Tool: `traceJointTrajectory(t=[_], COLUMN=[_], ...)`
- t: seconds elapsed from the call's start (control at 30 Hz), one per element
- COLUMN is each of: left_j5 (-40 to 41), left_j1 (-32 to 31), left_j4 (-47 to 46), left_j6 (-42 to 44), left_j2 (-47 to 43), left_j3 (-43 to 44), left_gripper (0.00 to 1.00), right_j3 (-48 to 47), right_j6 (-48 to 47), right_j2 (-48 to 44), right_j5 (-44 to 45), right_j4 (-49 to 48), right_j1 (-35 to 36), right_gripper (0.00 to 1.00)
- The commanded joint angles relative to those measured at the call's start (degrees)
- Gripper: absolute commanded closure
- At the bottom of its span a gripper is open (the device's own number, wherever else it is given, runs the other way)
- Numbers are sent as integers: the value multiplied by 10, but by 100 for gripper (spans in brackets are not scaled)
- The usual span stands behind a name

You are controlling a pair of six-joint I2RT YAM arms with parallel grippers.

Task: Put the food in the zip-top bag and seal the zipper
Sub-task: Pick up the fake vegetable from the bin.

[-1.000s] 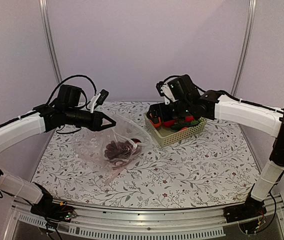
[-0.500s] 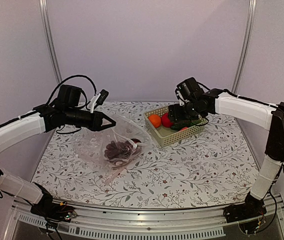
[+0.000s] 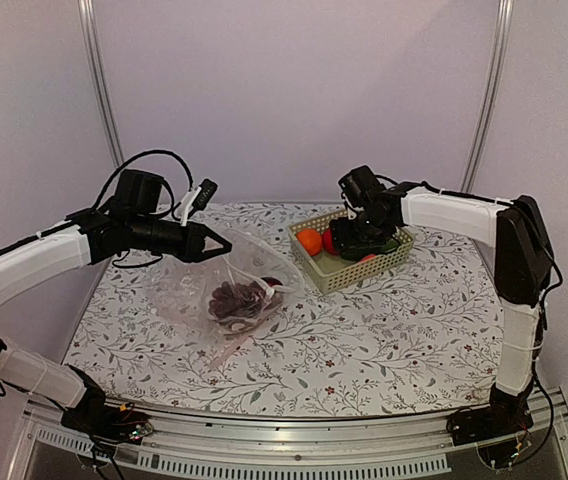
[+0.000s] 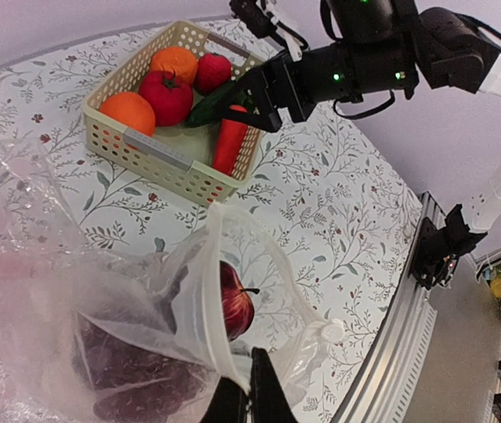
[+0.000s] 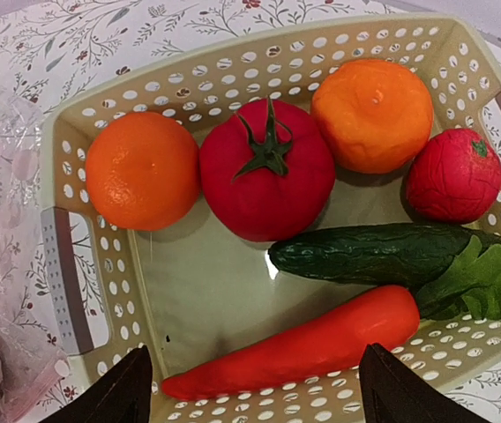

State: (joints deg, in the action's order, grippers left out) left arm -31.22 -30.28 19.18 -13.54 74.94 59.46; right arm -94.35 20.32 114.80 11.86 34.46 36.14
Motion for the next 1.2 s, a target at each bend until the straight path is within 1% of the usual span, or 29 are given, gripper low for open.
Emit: traceJointTrajectory(t=[0.0, 0.37, 0.83, 1.17], left_j5=[-3, -2, -5, -9], left_j1=[-3, -3, -3, -3], left_j4=[-2, -1, -2, -2], left_j6=[5, 5, 5, 4], left_j2=[-7, -3, -4, -3], left_j3=[-4, -3, -3, -3], left_gripper=[100, 100, 100, 100], right_j3=[-33, -94, -174, -207], right_j6=[-3, -10, -20, -21], right_j2=[41, 115, 189, 222], right_j5=[-6, -27, -23, -28], right_j4=[-2, -2, 16, 18], right_j1=[-14, -35, -40, -43], right_gripper=[19, 19, 17, 19])
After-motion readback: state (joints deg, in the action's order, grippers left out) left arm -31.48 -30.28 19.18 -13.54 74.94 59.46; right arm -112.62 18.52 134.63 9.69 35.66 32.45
